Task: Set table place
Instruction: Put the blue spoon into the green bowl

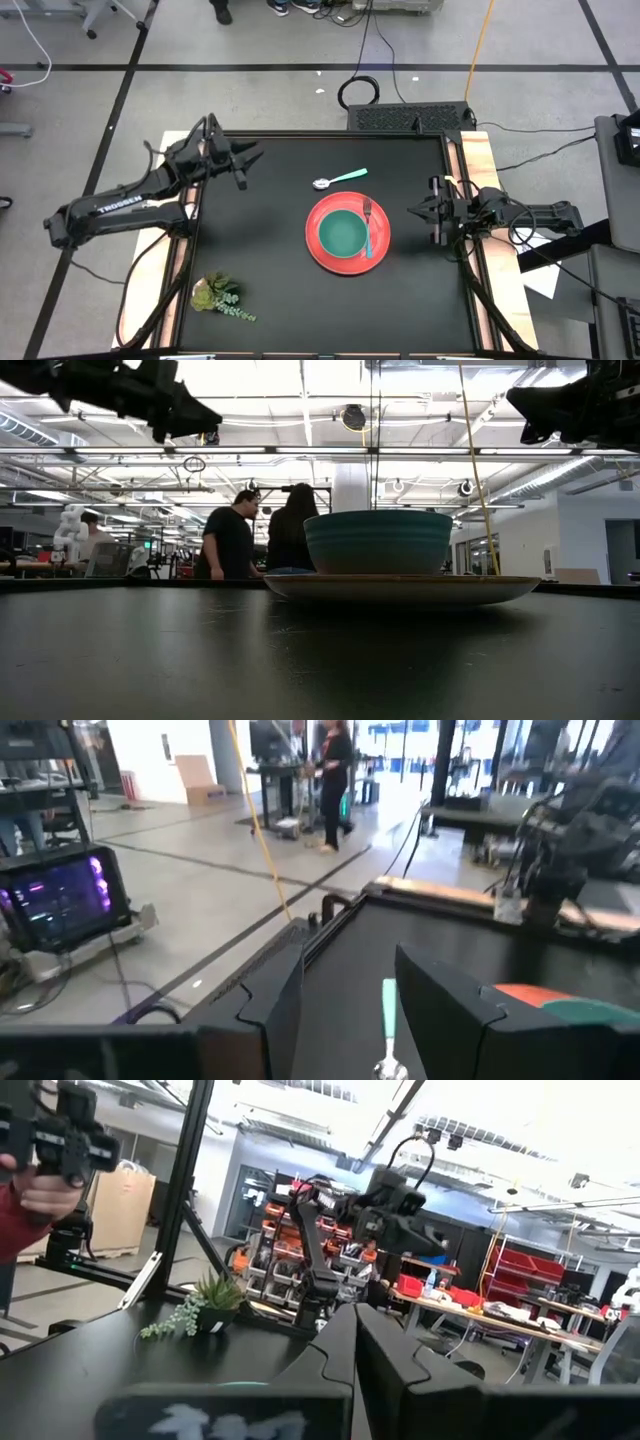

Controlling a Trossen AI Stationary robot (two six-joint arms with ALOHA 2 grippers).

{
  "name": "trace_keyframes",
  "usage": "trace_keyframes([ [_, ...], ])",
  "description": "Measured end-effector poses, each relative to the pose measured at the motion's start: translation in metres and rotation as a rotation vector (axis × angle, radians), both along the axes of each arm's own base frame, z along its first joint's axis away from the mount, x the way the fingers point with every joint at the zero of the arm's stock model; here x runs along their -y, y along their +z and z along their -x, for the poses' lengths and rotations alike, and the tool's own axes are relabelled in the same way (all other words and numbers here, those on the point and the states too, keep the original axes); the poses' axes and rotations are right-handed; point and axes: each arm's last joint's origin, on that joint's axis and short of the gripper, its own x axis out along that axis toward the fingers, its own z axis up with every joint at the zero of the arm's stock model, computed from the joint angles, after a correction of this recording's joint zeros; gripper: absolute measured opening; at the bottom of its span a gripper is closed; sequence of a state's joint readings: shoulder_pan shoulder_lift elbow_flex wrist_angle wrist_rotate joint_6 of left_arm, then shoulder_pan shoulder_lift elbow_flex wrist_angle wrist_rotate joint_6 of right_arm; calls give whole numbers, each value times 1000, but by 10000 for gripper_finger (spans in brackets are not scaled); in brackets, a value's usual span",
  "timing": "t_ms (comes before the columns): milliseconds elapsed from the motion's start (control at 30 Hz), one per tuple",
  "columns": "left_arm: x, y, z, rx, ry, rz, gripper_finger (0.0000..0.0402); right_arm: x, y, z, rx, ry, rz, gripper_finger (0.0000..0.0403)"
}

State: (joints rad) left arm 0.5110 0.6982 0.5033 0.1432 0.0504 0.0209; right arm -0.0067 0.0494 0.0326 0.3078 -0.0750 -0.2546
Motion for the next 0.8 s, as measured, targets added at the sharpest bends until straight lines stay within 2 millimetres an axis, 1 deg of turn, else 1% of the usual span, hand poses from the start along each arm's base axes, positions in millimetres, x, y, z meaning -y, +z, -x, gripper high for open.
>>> trace_keyframes([
  [133, 5, -15, 7, 50, -27, 8, 166, 0, 0, 0, 2, 0, 0, 0],
  [300, 7, -33, 10, 53, -26, 4, 166, 0, 0, 0, 2, 0, 0, 0],
  [467, 8, -43, 10, 28, -61, 19, 166, 0, -1, -1, -18, 4, 1, 0],
  [700, 9, -61, 13, 90, -76, 20, 166, 0, -2, -4, -33, 4, 1, 0],
  [800, 8, -62, 14, 95, -52, 29, 165, 0, -3, -5, -38, 4, -2, 0],
])
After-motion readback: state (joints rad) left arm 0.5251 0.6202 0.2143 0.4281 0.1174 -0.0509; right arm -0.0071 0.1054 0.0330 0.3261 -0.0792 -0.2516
